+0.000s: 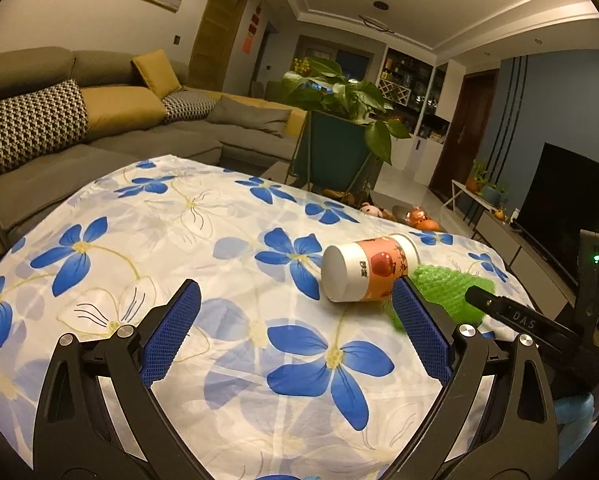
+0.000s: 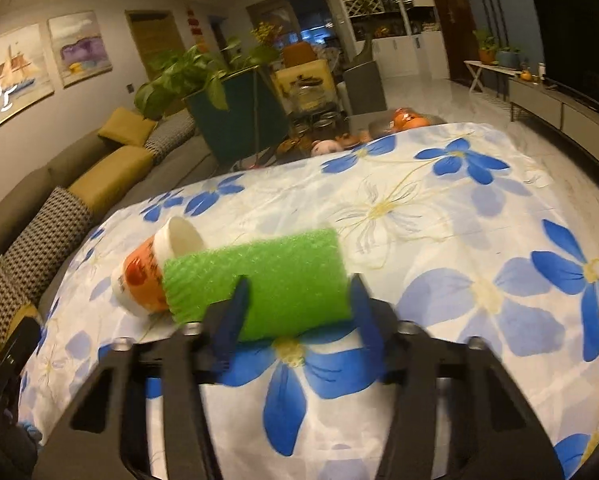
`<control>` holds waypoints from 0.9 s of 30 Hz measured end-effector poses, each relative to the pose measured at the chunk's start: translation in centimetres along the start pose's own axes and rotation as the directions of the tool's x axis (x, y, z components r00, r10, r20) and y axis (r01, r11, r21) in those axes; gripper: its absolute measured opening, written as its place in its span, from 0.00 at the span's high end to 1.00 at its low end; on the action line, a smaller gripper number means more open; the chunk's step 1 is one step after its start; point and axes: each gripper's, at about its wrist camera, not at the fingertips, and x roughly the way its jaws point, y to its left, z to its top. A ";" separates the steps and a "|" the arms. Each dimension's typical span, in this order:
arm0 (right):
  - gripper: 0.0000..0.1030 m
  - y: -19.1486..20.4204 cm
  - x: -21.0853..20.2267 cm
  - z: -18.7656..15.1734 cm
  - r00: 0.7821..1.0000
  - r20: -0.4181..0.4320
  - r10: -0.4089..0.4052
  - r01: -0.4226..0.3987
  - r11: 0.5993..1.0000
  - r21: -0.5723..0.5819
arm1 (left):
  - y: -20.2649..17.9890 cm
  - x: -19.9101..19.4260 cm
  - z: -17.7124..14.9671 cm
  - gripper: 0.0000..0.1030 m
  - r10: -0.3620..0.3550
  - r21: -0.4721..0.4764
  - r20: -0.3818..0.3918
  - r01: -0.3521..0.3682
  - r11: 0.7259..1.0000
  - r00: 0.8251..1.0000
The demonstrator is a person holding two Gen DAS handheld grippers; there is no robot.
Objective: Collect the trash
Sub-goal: 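Move both open tools back over the bed toward the green mesh and white-orange cup, then close the right tool on the green foam mesh sleeve while the left tool approaches the white-orange cup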
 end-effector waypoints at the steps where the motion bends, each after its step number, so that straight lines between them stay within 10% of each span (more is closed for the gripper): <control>1: 0.67 0.1 0.0 -0.1 1.000 -0.004 0.009 -0.009 1.000 -0.008 | 0.0 0.0 0.0 0.08 0.001 0.000 -0.001 -0.001 1.000 1.000; 7: 0.94 1.2 -1.2 -0.8 0.999 -0.002 0.051 -0.051 0.997 -0.064 | -0.1 -0.1 -0.2 0.08 0.007 -0.001 -0.003 -0.007 1.000 1.000; 27: 0.97 -0.6 -9.3 -3.0 0.986 0.164 0.039 -0.031 0.998 -0.051 | -0.9 0.6 0.2 0.08 -0.014 -0.004 -0.038 0.014 1.000 0.999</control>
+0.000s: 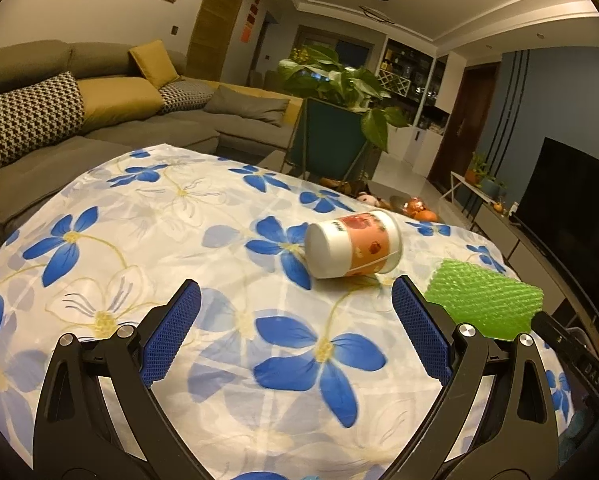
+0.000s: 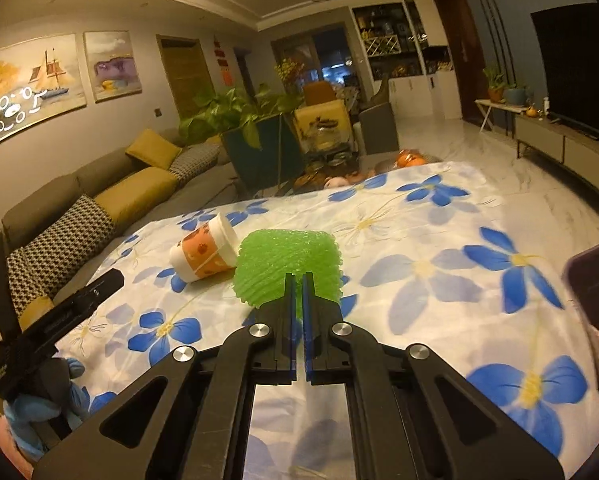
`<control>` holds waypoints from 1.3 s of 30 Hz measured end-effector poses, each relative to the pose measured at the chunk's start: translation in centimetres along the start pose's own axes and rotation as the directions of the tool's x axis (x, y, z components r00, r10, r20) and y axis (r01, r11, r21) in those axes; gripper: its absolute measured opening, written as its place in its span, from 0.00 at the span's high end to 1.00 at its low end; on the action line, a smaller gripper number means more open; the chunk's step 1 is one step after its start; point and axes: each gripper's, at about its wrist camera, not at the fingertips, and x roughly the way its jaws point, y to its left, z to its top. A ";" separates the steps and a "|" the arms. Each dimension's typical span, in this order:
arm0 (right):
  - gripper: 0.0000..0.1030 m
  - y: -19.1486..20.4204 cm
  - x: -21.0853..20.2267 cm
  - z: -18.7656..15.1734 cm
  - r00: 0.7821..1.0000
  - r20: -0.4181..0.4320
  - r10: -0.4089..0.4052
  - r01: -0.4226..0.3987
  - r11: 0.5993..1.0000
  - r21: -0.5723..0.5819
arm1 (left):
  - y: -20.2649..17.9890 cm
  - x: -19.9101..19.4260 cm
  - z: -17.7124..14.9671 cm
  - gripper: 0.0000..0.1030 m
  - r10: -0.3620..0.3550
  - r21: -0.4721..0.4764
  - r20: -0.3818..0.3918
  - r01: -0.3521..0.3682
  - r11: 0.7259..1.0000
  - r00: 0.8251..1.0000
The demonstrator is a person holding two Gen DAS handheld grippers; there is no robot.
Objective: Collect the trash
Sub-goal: 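Close the right tool on the green foam mesh sleeve while the left tool approaches the white-orange cup, then grasp and lift the white-orange paper cup with the left tool while the right tool holds the mesh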
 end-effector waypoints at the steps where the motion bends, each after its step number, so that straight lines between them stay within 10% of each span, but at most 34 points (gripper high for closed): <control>1: 0.97 -0.2 -0.3 0.1 1.000 0.008 -0.005 0.005 1.000 0.003 | -0.3 0.1 0.1 0.08 -0.001 0.001 0.000 0.001 1.000 1.000; 31: 0.97 -5.2 -2.3 1.1 0.989 0.106 -0.100 0.090 0.992 0.089 | -6.4 11.7 2.1 0.06 0.114 0.027 -0.157 -0.112 0.993 0.981; 39: 0.97 -5.2 -2.3 1.1 0.990 0.102 -0.100 0.091 0.992 0.090 | -6.0 12.0 1.8 0.24 0.089 0.018 -0.187 -0.087 0.996 0.978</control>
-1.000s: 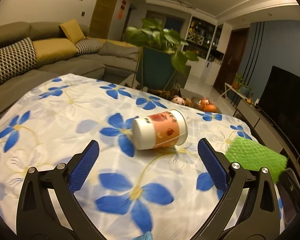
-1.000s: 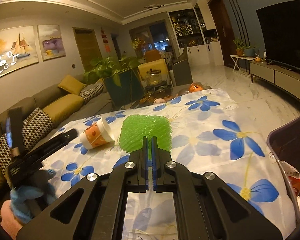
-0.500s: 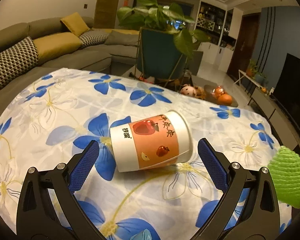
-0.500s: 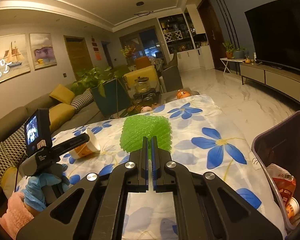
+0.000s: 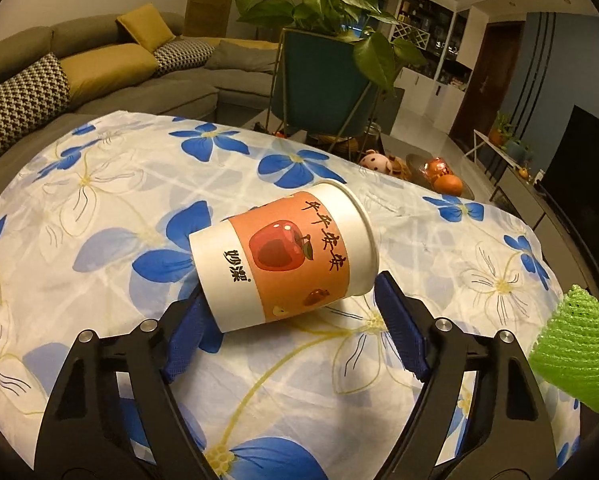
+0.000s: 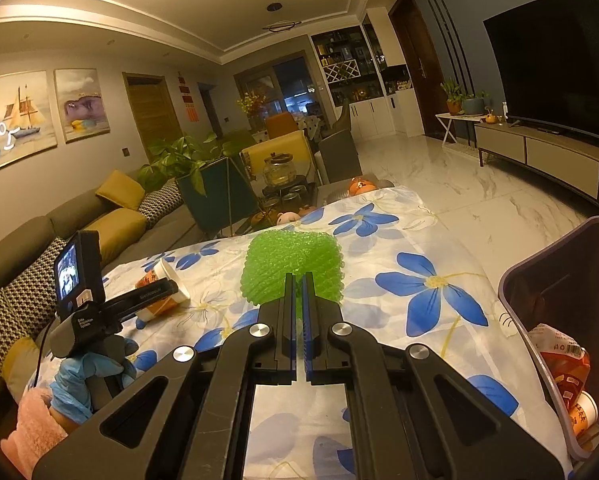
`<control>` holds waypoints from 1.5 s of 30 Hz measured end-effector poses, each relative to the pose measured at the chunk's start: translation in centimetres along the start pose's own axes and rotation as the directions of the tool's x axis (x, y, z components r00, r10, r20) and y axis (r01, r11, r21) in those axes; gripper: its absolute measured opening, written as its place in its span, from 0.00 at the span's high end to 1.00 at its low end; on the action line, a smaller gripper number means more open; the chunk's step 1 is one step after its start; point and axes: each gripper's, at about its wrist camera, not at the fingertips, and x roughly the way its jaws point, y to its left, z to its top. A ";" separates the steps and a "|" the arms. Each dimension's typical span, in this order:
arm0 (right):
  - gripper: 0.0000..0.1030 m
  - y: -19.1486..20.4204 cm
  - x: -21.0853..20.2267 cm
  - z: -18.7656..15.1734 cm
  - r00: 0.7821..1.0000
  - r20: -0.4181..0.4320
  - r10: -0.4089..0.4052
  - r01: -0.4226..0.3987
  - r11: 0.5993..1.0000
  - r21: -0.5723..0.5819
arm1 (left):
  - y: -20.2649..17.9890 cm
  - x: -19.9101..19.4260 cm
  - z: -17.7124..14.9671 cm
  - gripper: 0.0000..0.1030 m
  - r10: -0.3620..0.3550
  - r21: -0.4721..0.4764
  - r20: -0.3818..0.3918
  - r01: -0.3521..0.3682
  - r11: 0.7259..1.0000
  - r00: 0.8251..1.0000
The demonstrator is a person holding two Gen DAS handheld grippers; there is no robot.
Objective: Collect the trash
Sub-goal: 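Grasp and lift the white-orange paper cup with the left tool while the right tool holds the mesh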
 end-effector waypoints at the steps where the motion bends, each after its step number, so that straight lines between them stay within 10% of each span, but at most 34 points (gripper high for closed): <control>1: 0.97 0.0 0.0 0.0 1.000 0.000 -0.001 0.001 1.000 0.000 | 0.1 -0.1 0.0 0.24 -0.006 -0.004 0.001 0.006 1.000 1.000; 12: 0.97 -0.1 -0.5 -0.1 1.000 0.006 -0.011 0.011 1.000 0.004 | 0.3 -1.6 -0.7 0.25 -0.046 -0.001 0.025 0.046 0.999 0.999; 14: 0.97 -0.1 -0.9 -0.1 1.000 0.008 -0.017 0.017 1.000 0.005 | 0.1 -2.1 -0.9 0.66 -0.050 0.013 0.021 0.050 0.999 0.999; 21: 0.97 -0.6 -2.7 0.0 1.000 0.016 -0.026 0.026 1.000 0.009 | -0.2 -2.7 -2.1 0.68 -0.083 0.049 -0.023 0.084 0.995 0.996; 25: 0.97 -1.0 -3.2 0.0 0.999 0.021 -0.026 0.026 1.000 0.018 | 1.0 -3.7 -2.0 0.61 -0.099 0.021 -0.006 0.099 0.995 0.995; 28: 0.97 -1.2 -3.0 0.0 1.000 0.022 -0.019 0.018 0.999 0.026 | 1.5 -4.3 -1.9 0.12 -0.137 0.016 0.020 0.136 0.991 0.990; 29: 0.97 -1.2 -3.0 0.0 1.000 0.022 -0.016 0.016 1.000 0.027 | 1.6 -4.6 -1.8 0.10 -0.152 0.014 0.039 0.152 0.988 0.988; 40: 0.97 -1.3 -2.4 -0.1 1.000 0.017 -0.025 0.025 0.999 0.020 | 0.6 0.4 0.9 0.06 -0.284 0.104 -0.053 0.288 0.952 0.957; 45: 0.97 -1.4 -2.0 -0.3 0.999 0.009 -0.031 0.031 0.999 0.019 | 0.0 1.4 0.6 0.24 -0.347 0.111 -0.100 0.357 0.927 0.932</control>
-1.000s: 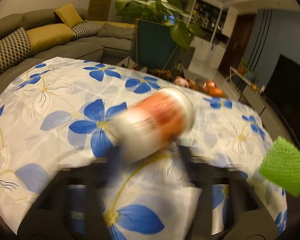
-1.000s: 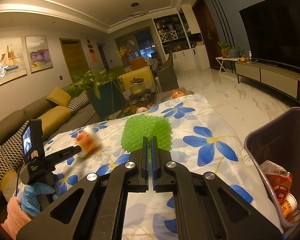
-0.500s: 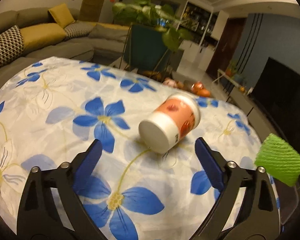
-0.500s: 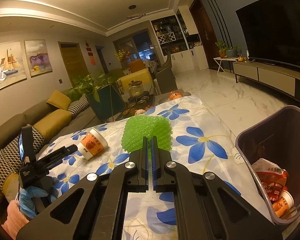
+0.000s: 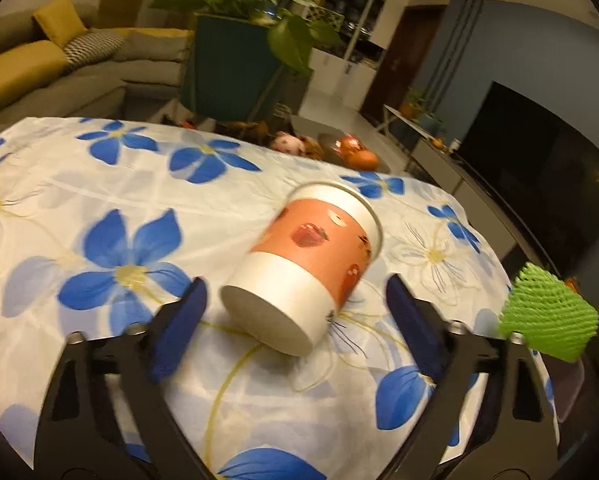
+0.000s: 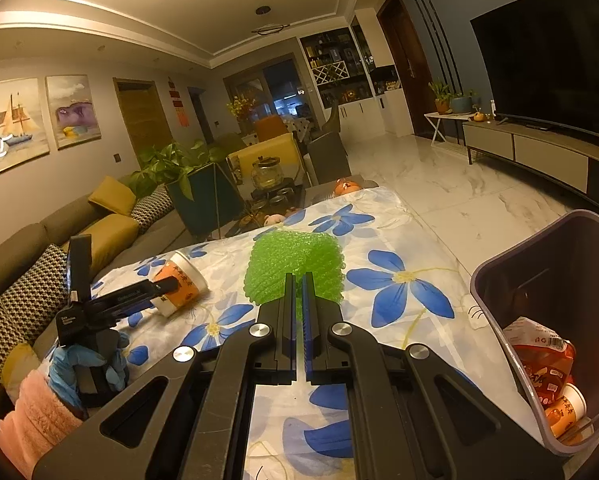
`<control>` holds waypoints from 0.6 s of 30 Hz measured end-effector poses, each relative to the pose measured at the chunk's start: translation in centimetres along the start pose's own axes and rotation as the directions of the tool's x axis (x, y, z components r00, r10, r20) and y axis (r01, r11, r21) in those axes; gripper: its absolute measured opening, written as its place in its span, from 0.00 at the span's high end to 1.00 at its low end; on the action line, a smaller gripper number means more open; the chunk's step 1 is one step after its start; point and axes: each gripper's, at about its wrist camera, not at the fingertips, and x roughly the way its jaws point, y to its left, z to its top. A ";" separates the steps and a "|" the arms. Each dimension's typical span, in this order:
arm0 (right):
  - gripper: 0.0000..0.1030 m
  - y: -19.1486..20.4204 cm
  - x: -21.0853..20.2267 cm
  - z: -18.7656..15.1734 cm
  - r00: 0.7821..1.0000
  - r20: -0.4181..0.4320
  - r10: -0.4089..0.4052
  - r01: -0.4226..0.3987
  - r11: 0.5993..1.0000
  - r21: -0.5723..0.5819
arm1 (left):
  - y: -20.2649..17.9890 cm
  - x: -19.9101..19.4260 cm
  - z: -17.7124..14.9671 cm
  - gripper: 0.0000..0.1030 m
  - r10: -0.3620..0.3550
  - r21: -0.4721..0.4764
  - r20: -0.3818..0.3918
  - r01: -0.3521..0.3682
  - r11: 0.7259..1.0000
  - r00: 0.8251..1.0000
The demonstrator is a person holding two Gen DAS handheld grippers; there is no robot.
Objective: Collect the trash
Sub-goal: 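Grasp and lift the white-orange paper cup with the left tool while the right tool holds the mesh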
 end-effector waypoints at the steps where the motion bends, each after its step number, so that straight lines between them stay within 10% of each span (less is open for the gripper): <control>1: 0.97 0.1 0.0 -0.1 1.000 -0.002 0.001 -0.001 1.000 -0.002 | 0.0 0.3 -0.1 0.33 -0.011 0.002 -0.013 0.011 1.000 1.000; 18: 0.97 0.1 -2.0 0.3 1.000 0.025 -0.005 0.005 1.000 -0.016 | -2.8 -3.1 -1.6 0.41 0.000 0.045 0.048 -0.002 0.999 0.999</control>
